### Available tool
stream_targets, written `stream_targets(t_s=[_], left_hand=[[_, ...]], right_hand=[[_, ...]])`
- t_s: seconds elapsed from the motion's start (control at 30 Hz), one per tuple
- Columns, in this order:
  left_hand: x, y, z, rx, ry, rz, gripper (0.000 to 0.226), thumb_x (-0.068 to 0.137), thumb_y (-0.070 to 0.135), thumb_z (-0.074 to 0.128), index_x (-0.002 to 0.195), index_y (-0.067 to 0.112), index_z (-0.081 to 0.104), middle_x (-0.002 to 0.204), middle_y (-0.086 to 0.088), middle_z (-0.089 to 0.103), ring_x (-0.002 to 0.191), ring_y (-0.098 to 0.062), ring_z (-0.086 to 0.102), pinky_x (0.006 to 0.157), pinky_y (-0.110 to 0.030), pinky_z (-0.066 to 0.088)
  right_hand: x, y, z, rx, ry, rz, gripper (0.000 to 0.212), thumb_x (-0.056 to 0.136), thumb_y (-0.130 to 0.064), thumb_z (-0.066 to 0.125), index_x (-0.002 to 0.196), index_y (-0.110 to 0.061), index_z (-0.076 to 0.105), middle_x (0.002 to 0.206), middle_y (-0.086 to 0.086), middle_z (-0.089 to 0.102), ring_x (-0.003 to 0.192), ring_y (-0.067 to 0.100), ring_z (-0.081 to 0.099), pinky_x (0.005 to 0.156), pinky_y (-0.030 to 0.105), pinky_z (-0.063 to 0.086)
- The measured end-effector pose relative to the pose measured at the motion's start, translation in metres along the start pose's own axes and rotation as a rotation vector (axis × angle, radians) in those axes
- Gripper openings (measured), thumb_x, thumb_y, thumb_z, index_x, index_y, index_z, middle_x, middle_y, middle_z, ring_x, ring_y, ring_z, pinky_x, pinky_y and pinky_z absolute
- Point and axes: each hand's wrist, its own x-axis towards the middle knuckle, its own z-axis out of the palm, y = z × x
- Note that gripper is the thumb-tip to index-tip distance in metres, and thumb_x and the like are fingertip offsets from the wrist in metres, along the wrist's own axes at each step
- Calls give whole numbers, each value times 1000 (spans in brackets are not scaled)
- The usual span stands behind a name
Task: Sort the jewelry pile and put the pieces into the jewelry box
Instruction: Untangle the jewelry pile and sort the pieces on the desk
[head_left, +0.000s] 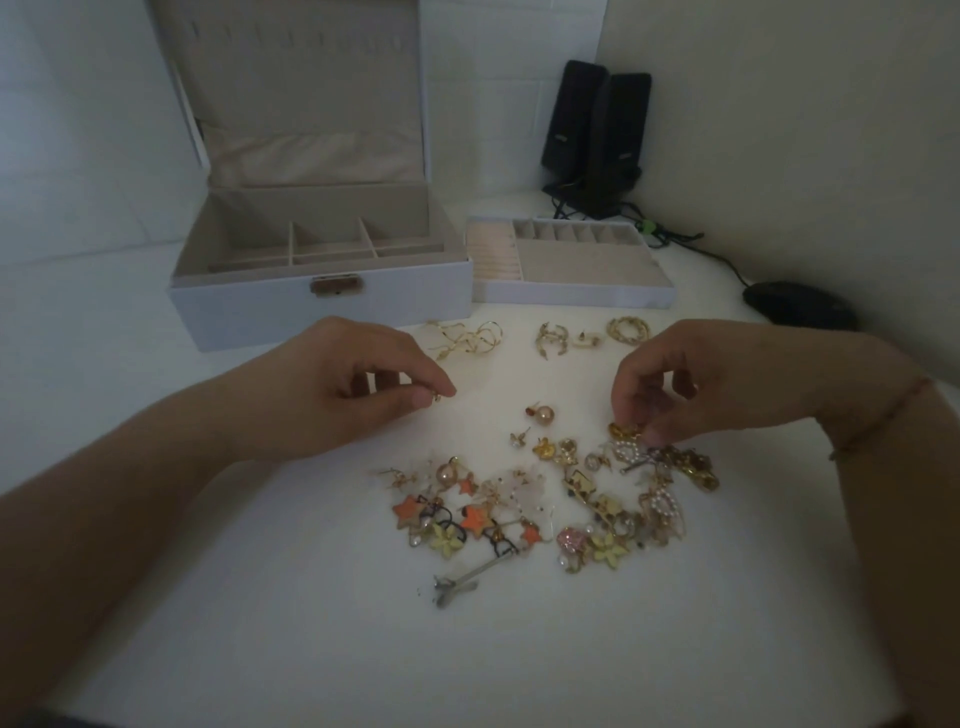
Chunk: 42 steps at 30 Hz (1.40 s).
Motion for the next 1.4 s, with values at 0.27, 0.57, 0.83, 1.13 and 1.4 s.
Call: stream_targets(t_s=[0.27, 0.57, 0.83, 1.13, 1.4], left_hand=[[0, -3, 0, 8, -15, 8, 26, 89, 39, 57, 107, 30, 73, 98, 13, 69, 78, -17, 65, 61, -28, 52], [-1, -4, 1, 38, -21, 8, 24, 84, 22, 68, 106, 27, 75, 94, 17, 68, 72, -11, 63, 60, -12, 44], [-2, -3, 0, 49, -40, 6, 24, 85, 32, 65, 107, 29, 74, 96, 15, 69, 75, -13, 64, 61, -11, 43], [-2, -4, 1, 17, -37, 9, 24, 84, 23, 67, 106, 29, 75, 96, 13, 70, 74, -15, 64, 60, -13, 45], [-1, -3, 1, 12, -25, 11, 18, 86, 26, 73, 104, 29, 75, 94, 13, 70, 71, -14, 63, 58, -13, 45]], right_hand=[[4, -23, 9, -48, 142, -237, 24, 77, -46, 70, 99, -38, 68, 90, -7, 62, 83, 17, 55, 71, 27, 45], [31, -62, 52, -231, 100, -448, 40, 77, -52, 70, 114, -42, 64, 110, -14, 43, 104, 4, 37, 90, 20, 31], [25, -55, 44, -284, 10, -384, 39, 72, -56, 72, 108, -46, 63, 111, -23, 40, 114, 7, 35, 96, 26, 31], [-9, -13, -3, -73, 253, -175, 12, 79, -30, 68, 87, -37, 71, 84, -6, 65, 76, 18, 57, 72, 44, 50], [-16, 9, -12, 2, 127, -10, 13, 75, -28, 74, 83, -37, 73, 76, -11, 67, 72, 13, 59, 72, 37, 53]])
